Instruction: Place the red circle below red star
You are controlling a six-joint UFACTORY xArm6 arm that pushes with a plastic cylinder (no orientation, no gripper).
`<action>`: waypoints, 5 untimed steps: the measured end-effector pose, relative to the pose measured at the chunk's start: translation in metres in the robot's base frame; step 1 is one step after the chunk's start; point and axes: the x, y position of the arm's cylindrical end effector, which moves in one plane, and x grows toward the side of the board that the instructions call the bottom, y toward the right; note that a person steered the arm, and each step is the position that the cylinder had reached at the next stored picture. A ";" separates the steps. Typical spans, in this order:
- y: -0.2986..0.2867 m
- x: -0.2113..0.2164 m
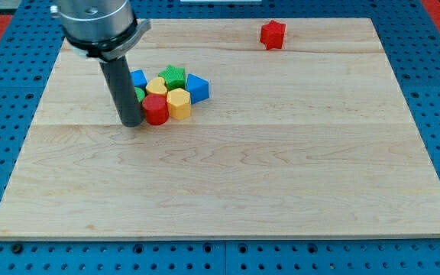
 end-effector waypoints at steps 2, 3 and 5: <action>-0.008 -0.025; 0.054 -0.017; 0.103 0.030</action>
